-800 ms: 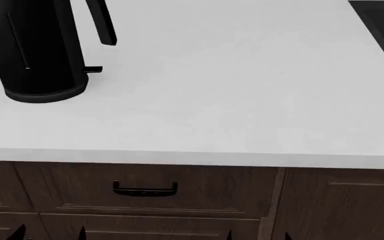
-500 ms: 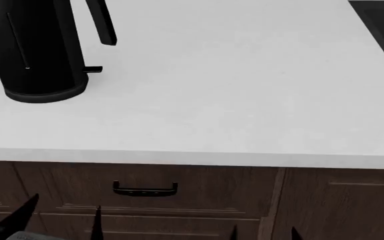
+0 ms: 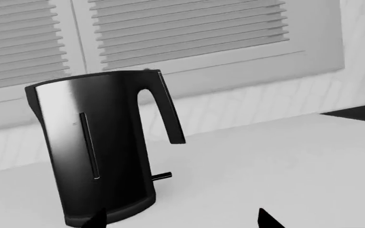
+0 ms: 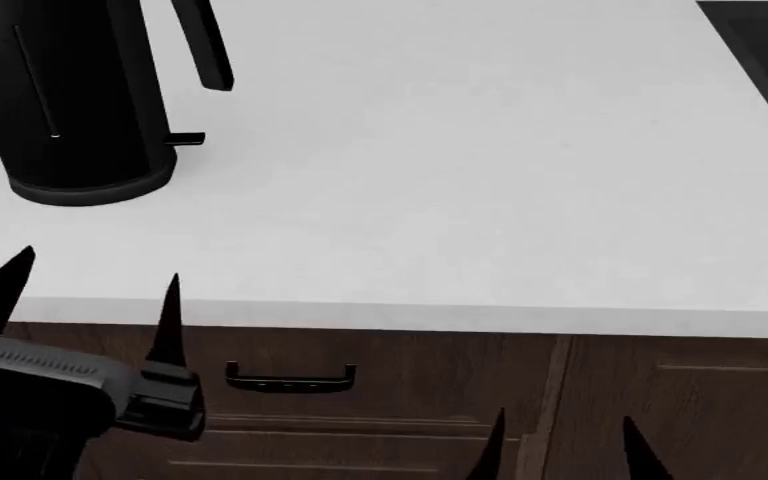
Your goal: Press down the lever to turn on the electric kettle.
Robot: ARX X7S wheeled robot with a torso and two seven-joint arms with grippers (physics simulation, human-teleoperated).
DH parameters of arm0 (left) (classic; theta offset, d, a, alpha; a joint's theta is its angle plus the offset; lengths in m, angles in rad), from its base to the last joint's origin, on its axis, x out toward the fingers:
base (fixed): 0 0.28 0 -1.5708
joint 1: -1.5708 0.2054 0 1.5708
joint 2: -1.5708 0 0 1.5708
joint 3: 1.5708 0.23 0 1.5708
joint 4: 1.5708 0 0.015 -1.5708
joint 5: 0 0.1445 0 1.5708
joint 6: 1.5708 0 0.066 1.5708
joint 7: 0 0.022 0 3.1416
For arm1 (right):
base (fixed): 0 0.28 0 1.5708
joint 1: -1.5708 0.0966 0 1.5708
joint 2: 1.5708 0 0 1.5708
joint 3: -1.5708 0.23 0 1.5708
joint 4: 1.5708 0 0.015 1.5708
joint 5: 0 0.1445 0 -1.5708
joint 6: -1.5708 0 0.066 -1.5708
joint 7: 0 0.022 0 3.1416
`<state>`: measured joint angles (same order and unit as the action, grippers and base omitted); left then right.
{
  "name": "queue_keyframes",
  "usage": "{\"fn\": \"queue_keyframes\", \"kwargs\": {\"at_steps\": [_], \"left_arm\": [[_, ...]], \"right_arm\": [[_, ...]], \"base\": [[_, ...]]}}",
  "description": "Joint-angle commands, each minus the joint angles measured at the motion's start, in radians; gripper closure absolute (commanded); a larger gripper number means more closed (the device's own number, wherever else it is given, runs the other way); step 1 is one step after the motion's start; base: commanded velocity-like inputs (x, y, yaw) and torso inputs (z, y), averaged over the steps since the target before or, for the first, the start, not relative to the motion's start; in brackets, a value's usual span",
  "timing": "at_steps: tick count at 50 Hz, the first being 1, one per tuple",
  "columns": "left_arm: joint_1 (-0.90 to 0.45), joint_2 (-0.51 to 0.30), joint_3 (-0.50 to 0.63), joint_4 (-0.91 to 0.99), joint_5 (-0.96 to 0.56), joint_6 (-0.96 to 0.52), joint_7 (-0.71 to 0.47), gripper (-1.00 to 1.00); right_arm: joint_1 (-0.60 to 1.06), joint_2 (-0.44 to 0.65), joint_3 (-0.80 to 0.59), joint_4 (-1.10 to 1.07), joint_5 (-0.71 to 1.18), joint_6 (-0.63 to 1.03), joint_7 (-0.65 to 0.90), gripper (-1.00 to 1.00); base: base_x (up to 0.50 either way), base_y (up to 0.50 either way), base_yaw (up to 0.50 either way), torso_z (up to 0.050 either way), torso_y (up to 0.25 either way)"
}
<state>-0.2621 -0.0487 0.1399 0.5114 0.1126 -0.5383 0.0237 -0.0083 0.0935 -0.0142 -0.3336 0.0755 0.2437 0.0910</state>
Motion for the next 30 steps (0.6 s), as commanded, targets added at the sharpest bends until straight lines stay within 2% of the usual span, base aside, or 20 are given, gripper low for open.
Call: {"fn": "queue_keyframes", "kwargs": {"at_steps": [1,12,18,30], "left_arm": [[-0.015,-0.020,-0.012,0.080,-0.023,-0.032,-0.028,-1.00],[-0.027,-0.027,-0.027,0.102,-0.056,-0.061,-0.045,-1.00],[-0.021,-0.031,-0.039,0.117,-0.073,-0.066,-0.056,-1.00],[-0.020,-0.049,-0.059,0.146,-0.098,-0.084,-0.076,-1.00]], "right_arm": [[0.049,0.062,0.021,-0.251,-0.008,0.196,0.038,-1.00],[0.122,0.117,0.045,-0.400,0.010,0.370,0.037,-1.00],[0.221,0.155,0.039,-0.512,0.013,0.523,0.034,-1.00],[0.403,0.173,-0.002,-0.578,0.031,0.720,0.029,-1.00]], "base": [[0.00,0.00,0.00,0.000,0.000],[0.00,0.00,0.00,0.000,0.000],[0.00,0.00,0.00,0.000,0.000],[0.00,0.00,0.00,0.000,0.000]]}}
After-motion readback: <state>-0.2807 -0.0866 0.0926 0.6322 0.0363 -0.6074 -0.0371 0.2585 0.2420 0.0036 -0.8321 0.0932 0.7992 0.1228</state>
